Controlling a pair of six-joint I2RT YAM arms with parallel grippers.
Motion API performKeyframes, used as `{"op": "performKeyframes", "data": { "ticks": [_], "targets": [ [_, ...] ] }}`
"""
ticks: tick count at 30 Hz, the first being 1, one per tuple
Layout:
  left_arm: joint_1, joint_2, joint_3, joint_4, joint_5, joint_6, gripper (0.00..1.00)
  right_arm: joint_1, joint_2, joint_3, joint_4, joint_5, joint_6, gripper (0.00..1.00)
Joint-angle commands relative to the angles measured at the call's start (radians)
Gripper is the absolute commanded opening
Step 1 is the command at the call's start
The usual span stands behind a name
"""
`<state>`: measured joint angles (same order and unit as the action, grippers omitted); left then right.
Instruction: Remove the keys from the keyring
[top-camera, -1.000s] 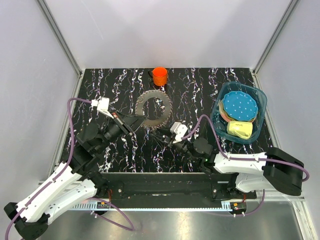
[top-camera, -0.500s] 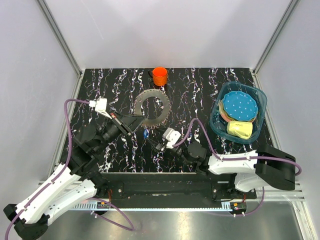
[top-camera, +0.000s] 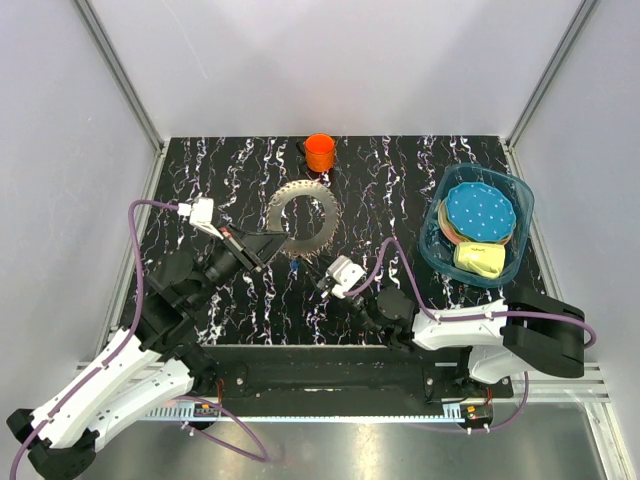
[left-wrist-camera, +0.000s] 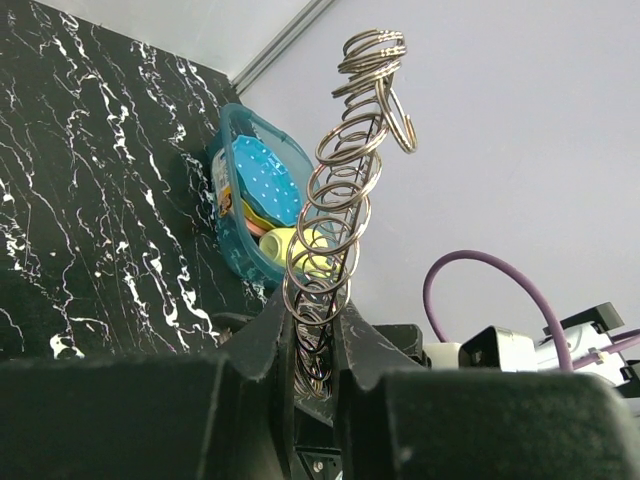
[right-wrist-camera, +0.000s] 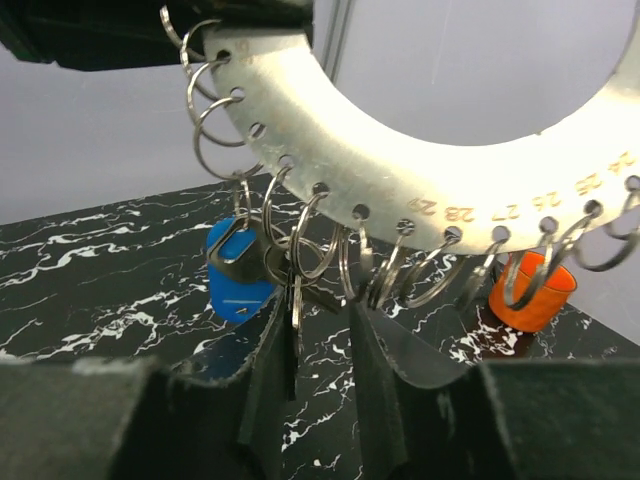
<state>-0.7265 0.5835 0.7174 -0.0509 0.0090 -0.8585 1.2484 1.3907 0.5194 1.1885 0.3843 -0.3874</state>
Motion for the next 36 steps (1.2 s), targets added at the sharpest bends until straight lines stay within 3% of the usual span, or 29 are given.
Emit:
{"op": "performKeyframes", "data": {
  "ticks": [1,8,10,13,15,18,25,31,36],
  "targets": [
    [-0.001,-0.019,0.007,0.072,-0.032,-0.011,0.0,0.009,0.005,0.024,0.105,0.059,-0.03,0.34],
    [-0.001,-0.02,-0.001,0.071,-0.038,-0.013,0.0,0.009,0.007,0.033,0.106,0.025,-0.022,0.43],
    [-0.001,-0.022,-0.001,0.069,-0.038,-0.013,0.0,0.011,0.011,0.034,0.105,0.025,-0.021,0.42],
    [-0.001,-0.024,-0.001,0.065,-0.044,-0.008,0.0,0.013,0.013,0.031,0.106,0.047,-0.013,0.22],
    [-0.001,-0.025,-0.006,0.057,-0.061,0.001,0.0,0.019,0.008,0.027,0.105,0.071,-0.007,0.03],
    [-0.001,-0.031,-0.018,0.054,-0.099,0.019,0.0,0.026,-0.039,0.005,0.06,0.103,0.034,0.0],
    [-0.001,-0.028,-0.079,0.016,-0.175,0.081,0.0,0.034,-0.298,0.082,-0.554,0.108,0.246,0.0],
    [-0.001,-0.008,-0.153,0.048,-0.17,0.061,0.0,0.032,-0.338,0.168,-0.809,0.103,0.245,0.0],
    [-0.001,-0.002,-0.159,-0.001,-0.185,0.059,0.0,0.031,-0.351,0.209,-0.876,0.142,0.171,0.0]
  ]
}}
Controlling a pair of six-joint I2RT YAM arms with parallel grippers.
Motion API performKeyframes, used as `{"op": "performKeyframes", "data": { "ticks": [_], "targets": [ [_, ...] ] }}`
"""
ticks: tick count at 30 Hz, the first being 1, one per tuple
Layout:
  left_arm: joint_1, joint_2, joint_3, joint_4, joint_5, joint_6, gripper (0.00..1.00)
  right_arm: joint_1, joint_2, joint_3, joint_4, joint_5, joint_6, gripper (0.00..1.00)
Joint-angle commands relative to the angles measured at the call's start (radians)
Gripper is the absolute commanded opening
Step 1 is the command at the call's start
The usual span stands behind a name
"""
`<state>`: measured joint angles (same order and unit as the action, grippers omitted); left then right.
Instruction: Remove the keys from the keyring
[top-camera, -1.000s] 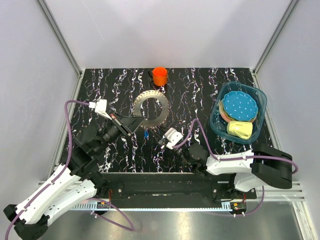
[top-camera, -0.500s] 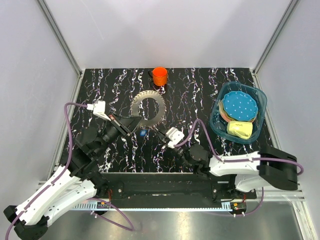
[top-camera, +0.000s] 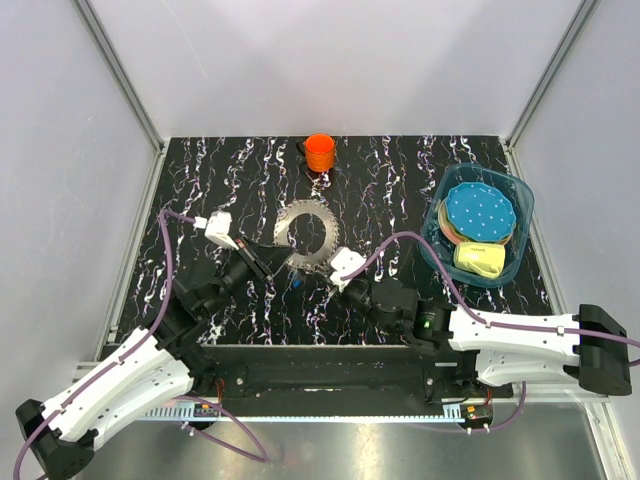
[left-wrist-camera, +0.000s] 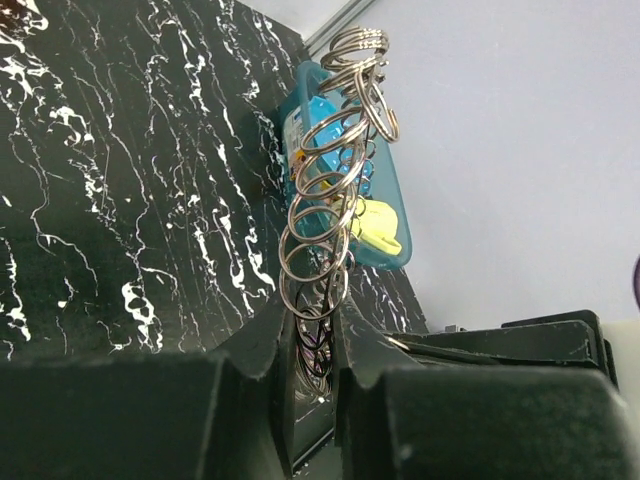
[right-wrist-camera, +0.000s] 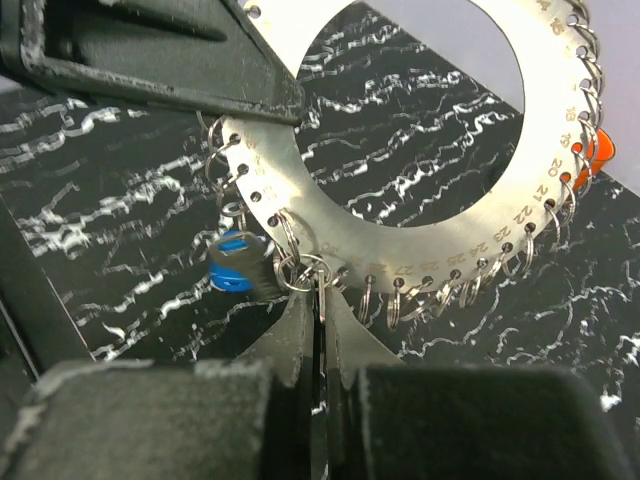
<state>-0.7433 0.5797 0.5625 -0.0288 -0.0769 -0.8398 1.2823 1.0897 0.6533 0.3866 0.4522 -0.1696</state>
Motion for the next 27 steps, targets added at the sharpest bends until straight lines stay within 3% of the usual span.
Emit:
{"op": "performKeyframes", "data": {
  "ticks": [1,2,5,7,10,13,18,23,27],
  "targets": [
    [0.016,0.0,-0.001,-0.042,-0.109,0.042,0.0,-0.003,-0.051,0.08,-0.075,0.077,-0.085,0.0],
    [0.016,-0.001,-0.001,-0.058,-0.124,0.044,0.01,-0.003,-0.05,0.086,-0.077,0.074,-0.109,0.0],
    [0.016,-0.018,-0.009,-0.109,-0.13,0.05,0.19,-0.003,-0.031,0.104,-0.08,0.059,-0.209,0.0],
    [0.016,-0.03,-0.009,-0.137,-0.124,0.067,0.38,-0.014,-0.027,0.103,-0.065,0.049,-0.267,0.0],
    [0.016,-0.064,0.008,-0.2,-0.116,0.108,0.51,-0.067,-0.03,0.101,-0.054,-0.001,-0.304,0.0],
    [0.016,-0.096,0.043,-0.261,-0.077,0.182,0.54,-0.101,-0.066,0.103,-0.057,-0.076,-0.346,0.0],
    [0.016,-0.126,0.099,-0.263,0.132,0.37,0.56,-0.156,-0.111,0.097,-0.098,-0.268,-0.436,0.0],
    [0.016,-0.043,0.166,-0.253,0.252,0.494,0.57,-0.158,-0.174,0.075,-0.127,-0.401,-0.515,0.0],
    [0.016,0.012,0.181,-0.192,0.36,0.522,0.56,-0.158,-0.194,0.121,-0.176,-0.423,-0.521,0.0]
  ]
}}
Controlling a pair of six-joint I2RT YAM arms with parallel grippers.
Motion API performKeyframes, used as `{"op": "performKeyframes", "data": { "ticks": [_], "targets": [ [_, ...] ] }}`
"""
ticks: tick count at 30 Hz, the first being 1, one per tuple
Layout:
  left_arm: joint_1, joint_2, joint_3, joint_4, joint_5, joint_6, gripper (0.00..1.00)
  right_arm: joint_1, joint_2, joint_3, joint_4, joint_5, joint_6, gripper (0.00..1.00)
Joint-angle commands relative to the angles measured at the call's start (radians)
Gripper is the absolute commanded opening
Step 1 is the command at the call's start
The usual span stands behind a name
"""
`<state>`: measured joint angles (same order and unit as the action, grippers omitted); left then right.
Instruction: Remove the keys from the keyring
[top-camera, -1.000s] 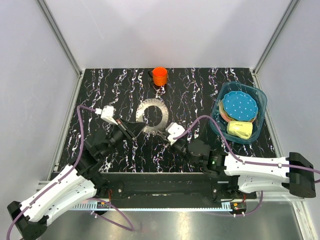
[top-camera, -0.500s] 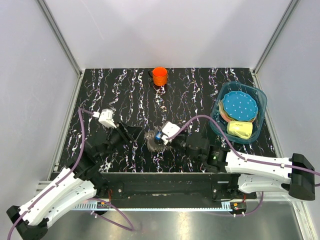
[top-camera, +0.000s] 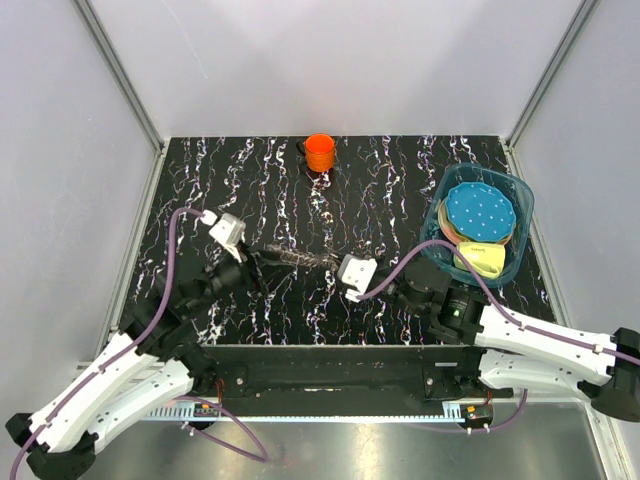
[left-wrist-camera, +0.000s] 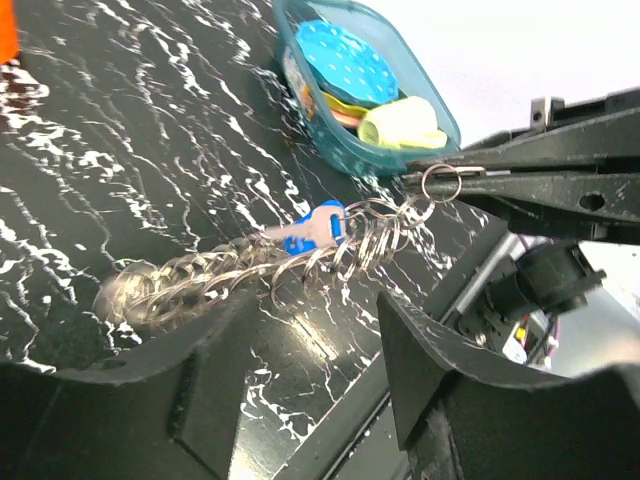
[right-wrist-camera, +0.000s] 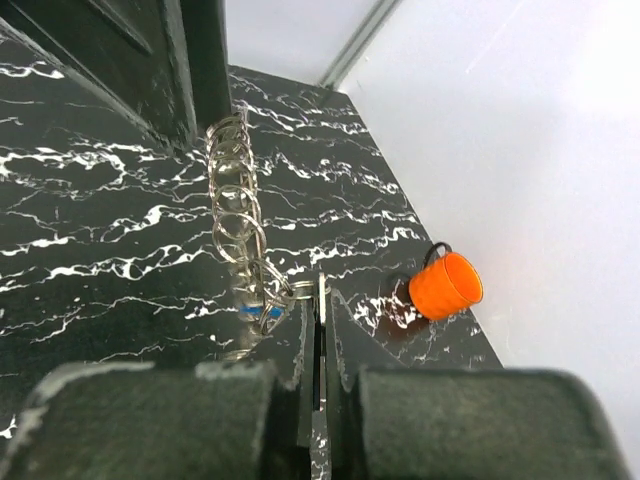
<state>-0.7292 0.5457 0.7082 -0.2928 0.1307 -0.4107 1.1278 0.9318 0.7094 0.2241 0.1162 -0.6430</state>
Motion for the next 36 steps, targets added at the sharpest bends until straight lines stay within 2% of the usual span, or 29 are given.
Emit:
{"op": "performKeyframes", "data": {
  "ticks": [1,6,12,25,36],
  "targets": [
    [0.002,0.059,0.034,0.116,0.214,0.093,0.56,-0.003,-0.037,0.071,-0.022,-0.087,-0.043,0.0],
    [0.002,0.092,0.008,0.267,0.42,0.089,0.54,-0.003,-0.077,0.059,-0.003,-0.164,0.012,0.0],
    [0.001,0.114,0.025,0.326,0.552,0.102,0.53,-0.003,-0.106,0.035,0.023,-0.213,0.058,0.0],
    [-0.004,0.151,0.033,0.351,0.566,0.096,0.48,-0.003,-0.096,0.016,0.084,-0.201,0.092,0.0],
    [-0.007,0.145,0.066,0.334,0.555,0.168,0.47,-0.003,-0.116,0.021,0.057,-0.234,0.112,0.0]
  ]
}}
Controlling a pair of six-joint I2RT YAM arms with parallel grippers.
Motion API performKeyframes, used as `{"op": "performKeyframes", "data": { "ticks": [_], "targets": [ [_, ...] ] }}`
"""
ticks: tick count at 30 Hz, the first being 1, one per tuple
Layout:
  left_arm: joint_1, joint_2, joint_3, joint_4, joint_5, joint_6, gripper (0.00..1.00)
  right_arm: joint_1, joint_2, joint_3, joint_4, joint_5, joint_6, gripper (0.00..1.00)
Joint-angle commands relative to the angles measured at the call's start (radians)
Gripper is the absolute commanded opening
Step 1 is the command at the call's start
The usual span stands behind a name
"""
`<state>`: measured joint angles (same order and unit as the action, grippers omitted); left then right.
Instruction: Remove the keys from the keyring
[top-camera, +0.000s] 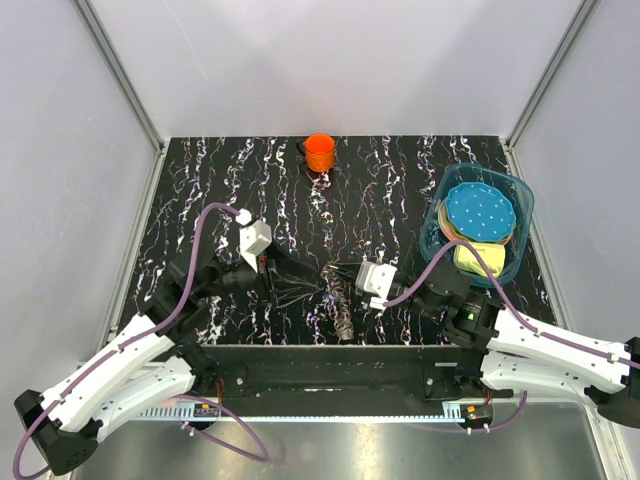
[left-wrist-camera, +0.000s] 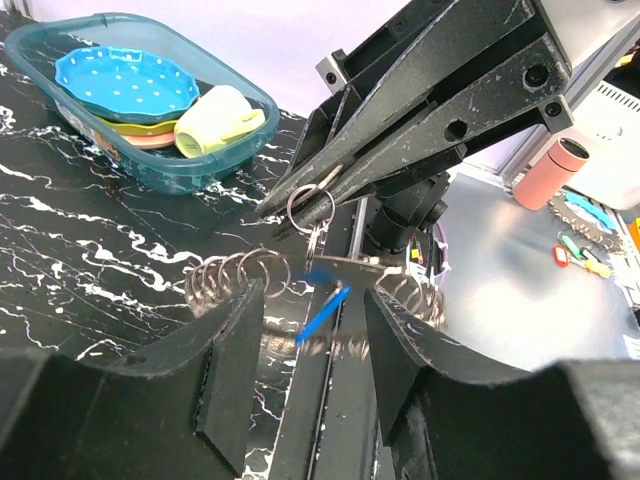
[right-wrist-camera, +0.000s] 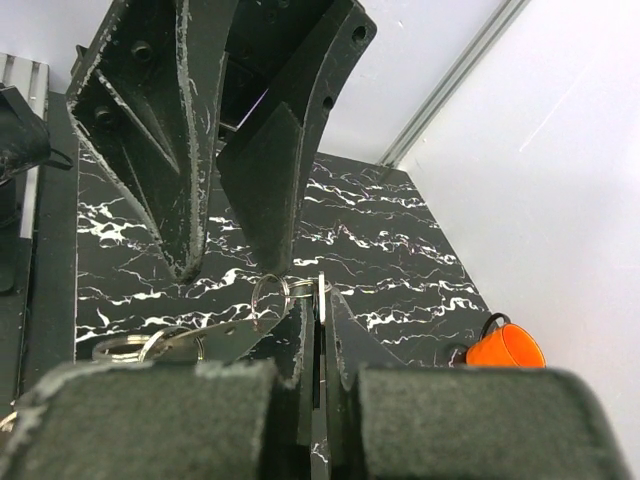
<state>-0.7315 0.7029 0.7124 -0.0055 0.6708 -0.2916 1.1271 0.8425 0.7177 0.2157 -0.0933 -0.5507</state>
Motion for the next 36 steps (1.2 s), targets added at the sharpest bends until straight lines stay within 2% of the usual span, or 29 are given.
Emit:
{"op": "performKeyframes", "data": {
  "ticks": [1,15,22,31,36],
  "targets": [
    [-0.005,-0.013,0.065,0.042,0.01,0.058,0.47,-0.003,-0.029,0.012,0.063,-0.029,0.021,0.0],
    [-0.025,0.079,0.111,0.044,0.101,0.071,0.42,-0.004,-0.034,0.04,0.039,-0.082,0.025,0.0],
    [-0.039,0.112,0.098,0.101,0.196,0.031,0.39,-0.003,-0.049,0.037,0.056,-0.077,0.049,0.0],
    [-0.059,0.093,0.088,0.096,0.194,0.022,0.26,-0.003,-0.037,0.028,0.09,-0.04,0.057,0.0],
    [-0.062,0.095,0.09,0.068,0.171,0.031,0.22,-0.003,-0.037,0.019,0.1,-0.026,0.074,0.0]
  ]
}}
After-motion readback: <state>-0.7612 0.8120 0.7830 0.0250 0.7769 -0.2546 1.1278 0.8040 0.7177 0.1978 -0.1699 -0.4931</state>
